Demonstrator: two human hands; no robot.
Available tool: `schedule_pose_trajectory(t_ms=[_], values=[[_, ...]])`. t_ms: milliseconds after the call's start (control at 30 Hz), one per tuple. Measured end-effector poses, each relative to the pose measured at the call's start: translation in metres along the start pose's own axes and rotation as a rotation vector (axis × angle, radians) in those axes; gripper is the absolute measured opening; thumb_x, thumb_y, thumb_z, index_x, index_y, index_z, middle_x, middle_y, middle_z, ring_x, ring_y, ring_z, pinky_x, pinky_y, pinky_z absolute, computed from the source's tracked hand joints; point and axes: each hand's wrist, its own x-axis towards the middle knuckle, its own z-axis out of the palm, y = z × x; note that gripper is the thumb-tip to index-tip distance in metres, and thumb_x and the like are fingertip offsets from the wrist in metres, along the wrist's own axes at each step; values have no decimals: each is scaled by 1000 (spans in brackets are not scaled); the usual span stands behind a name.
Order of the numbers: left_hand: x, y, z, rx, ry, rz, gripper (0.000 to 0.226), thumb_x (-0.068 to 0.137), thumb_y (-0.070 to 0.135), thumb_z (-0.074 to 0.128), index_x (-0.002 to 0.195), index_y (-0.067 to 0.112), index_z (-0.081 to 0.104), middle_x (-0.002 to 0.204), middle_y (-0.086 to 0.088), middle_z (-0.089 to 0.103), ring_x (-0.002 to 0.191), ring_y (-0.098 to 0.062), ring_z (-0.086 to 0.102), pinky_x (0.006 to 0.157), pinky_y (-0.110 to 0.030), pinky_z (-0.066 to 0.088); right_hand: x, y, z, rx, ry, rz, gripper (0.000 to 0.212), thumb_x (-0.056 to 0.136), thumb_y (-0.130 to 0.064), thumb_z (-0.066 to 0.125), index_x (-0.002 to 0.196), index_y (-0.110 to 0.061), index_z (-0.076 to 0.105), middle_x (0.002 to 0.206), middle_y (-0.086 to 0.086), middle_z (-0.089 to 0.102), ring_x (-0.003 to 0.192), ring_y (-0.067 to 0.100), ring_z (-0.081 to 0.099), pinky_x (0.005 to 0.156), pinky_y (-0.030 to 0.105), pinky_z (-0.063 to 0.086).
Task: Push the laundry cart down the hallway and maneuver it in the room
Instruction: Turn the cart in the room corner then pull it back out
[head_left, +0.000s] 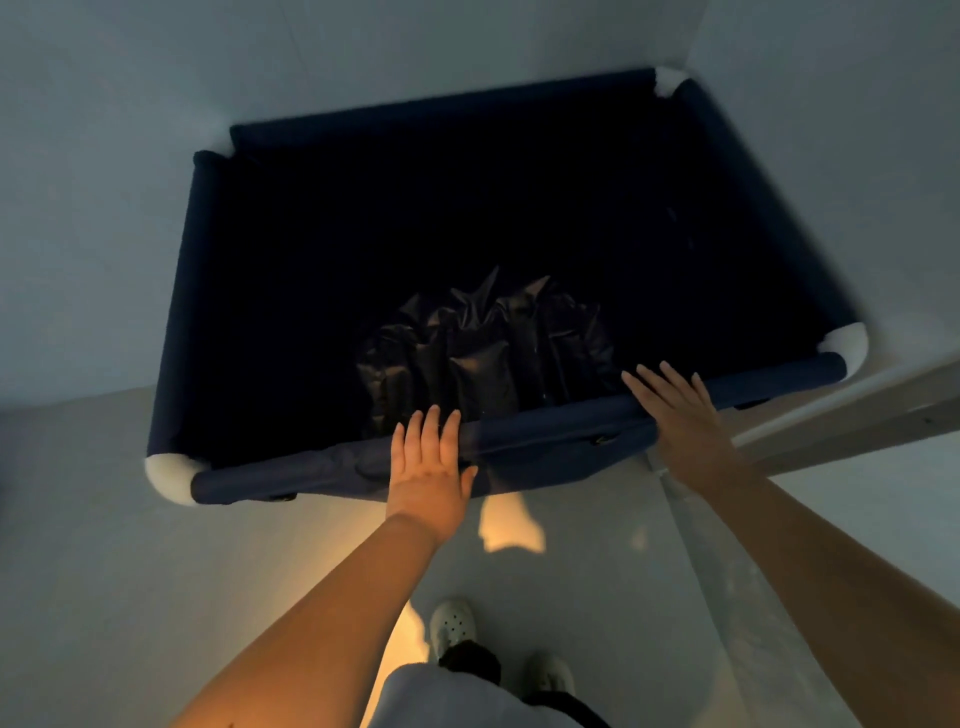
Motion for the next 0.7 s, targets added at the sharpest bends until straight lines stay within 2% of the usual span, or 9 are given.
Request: schedule_pose_trajectory(t_ms=[100, 200, 333, 433, 533, 633, 700], values=[[1, -4, -3, -8, -2, 53, 71, 96, 46, 27, 147, 11, -7, 156, -12, 9, 142, -29, 2, 114, -47, -9, -3, -14, 3, 92, 86, 71, 65, 89, 5, 46, 146, -16, 23, 153, 10, 26, 143, 29, 9, 115, 41, -3], [-3, -15, -9, -48, 14, 139, 68, 97, 44, 28, 147, 10, -4, 154, -9, 16, 142, -26, 8, 116, -42, -6, -10, -30, 5, 152, 114, 127, 53, 97, -9, 42, 146, -11, 22, 154, 13, 22, 144, 29, 6, 116, 39, 0], [-11, -29, -22, -52, -21, 218, 68, 97, 38, 33, 147, 9, -3, 155, -10, 14, 142, -23, 10, 116, -36, -3, -20, -46, 3, 126, 10, 128, 58, 100, -22, 37, 148, -10, 8, 158, 10, 5, 144, 24, -6, 116, 34, 2], [-22, -38, -33, -22, -100, 160, 69, 97, 37, 33, 146, 9, -6, 158, -10, 5, 143, -23, 4, 117, -37, 0, -29, -56, -3, 13, -77, 90, 65, 100, -30, 35, 147, -8, -3, 158, 10, -5, 144, 25, -8, 115, 32, 4], [-38, -42, -47, 0, -194, 114, 68, 98, 37, 32, 147, 8, -6, 158, -10, -3, 144, -24, -2, 117, -36, 5, -38, -63, -14, -70, -147, 34, 67, 100, -32, 37, 148, -8, -2, 158, 11, -4, 144, 25, -2, 115, 33, 6], [-58, -43, -63, -2, -257, 60, 66, 99, 37, 31, 147, 8, -4, 158, -11, -3, 144, -24, 2, 117, -35, 8, -44, -71, -29, -102, -241, -24, 64, 100, -31, 35, 148, -9, -2, 158, 9, -4, 144, 24, -2, 115, 33, 3], [-74, -41, -70, -23, -261, 22, 66, 99, 37, 31, 147, 8, -3, 158, -11, -2, 144, -24, 4, 117, -35, 9, -50, -75, -37, -110, -245, -54, 64, 100, -31, 36, 149, -10, -1, 159, 7, -3, 144, 23, -1, 115, 33, 4]])
